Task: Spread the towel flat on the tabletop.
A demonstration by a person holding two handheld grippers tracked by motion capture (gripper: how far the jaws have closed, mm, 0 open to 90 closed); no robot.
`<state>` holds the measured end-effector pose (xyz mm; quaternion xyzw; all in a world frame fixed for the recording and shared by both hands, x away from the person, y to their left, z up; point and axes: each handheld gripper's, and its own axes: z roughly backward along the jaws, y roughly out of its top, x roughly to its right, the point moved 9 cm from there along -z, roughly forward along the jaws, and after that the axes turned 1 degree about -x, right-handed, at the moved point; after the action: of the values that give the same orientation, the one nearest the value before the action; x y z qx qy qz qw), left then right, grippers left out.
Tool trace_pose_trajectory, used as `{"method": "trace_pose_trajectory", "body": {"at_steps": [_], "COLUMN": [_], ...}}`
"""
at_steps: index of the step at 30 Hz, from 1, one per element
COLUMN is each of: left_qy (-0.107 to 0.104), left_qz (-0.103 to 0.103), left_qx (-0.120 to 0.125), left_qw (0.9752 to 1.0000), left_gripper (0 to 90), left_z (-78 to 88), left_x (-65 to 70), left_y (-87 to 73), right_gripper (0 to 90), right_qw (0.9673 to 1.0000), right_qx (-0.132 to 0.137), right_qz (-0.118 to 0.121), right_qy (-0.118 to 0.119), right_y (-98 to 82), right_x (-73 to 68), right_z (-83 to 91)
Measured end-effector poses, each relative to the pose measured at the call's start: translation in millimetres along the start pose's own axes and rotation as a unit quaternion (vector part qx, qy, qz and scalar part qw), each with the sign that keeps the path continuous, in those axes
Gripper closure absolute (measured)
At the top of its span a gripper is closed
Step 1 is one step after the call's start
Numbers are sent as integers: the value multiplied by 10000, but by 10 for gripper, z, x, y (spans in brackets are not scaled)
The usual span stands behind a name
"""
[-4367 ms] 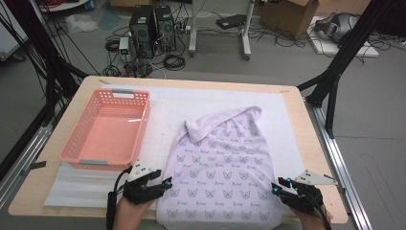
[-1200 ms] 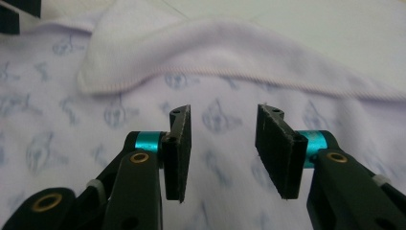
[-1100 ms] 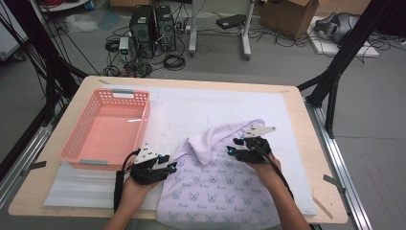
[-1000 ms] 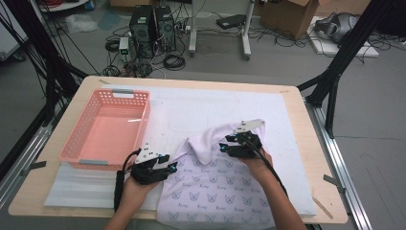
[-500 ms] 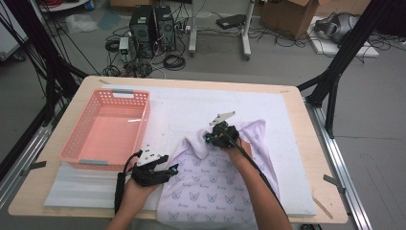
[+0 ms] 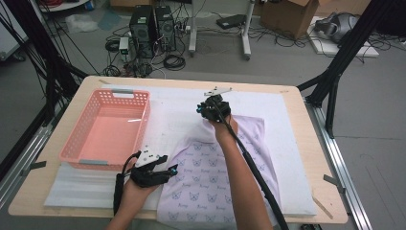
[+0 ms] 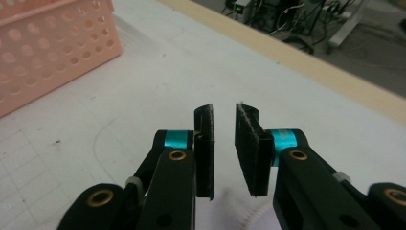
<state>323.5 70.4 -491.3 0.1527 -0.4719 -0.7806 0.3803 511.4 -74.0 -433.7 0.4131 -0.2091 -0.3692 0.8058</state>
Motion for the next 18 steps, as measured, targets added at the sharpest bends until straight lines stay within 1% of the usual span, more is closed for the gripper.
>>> {"method": "trace_pose_trajectory", "body": {"at_steps": [2,3,4,5,6,7,9,10,11,12,13,14,15,16,17,18], "left_qy": [0,-19,-23,-39,-34,-52,-69,-60,-68,-74,-77,-75,-76,-77,-72,-67], "left_qz": [-2,-8,-12,-43,-42,-49,-72,-74,-74,-68,-75,-63,-62,-59,-49,-64], "left_qx": [-10,-10,-13,-26,-34,-32,-39,-28,-25,-13,-18,-16,-22,-21,-7,-12], "left_qw": [10000,10000,10000,10000,10000,10000,9999,10000,9999,9999,9999,10000,9999,10000,10000,10000], "left_gripper": [454,455,455,455,455,455,456,456,456,455,456,456,455,455,455,455], "left_z": [-6,-12,-17,-24,-33,-40,-52,-55,-55,-56,-54,-53,-51,-50,-50,-48], "left_x": [5,14,23,28,33,41,52,56,57,58,55,55,54,54,55,52], "left_y": [-3,-3,-4,-6,-5,-5,-3,0,2,3,2,2,1,1,4,3], "right_gripper": [759,726,681,664,654,635,603,595,582,580,589,622,676,773,863,867], "right_qw": [9999,9995,9981,9960,9948,9938,9913,9893,9879,9868,9856,9848,9837,9855,9858,9858], "right_qx": [-128,-281,-545,-775,-917,-990,-1146,-1271,-1352,-1416,-1458,-1506,-1550,-1467,-1449,-1426], "right_qz": [36,96,18,35,121,137,88,134,219,235,238,266,297,309,275,288], "right_qy": [77,105,293,448,427,478,645,705,732,753,825,822,855,788,806,835], "right_y": [-26,-77,-161,-249,-334,-410,-550,-624,-688,-746,-798,-847,-895,-904,-898,-884], "right_x": [42,67,68,72,83,84,58,29,3,-29,-62,-77,-89,-86,-88,-90], "right_z": [82,112,127,136,154,168,174,173,164,161,159,150,135,132,135,125]}}
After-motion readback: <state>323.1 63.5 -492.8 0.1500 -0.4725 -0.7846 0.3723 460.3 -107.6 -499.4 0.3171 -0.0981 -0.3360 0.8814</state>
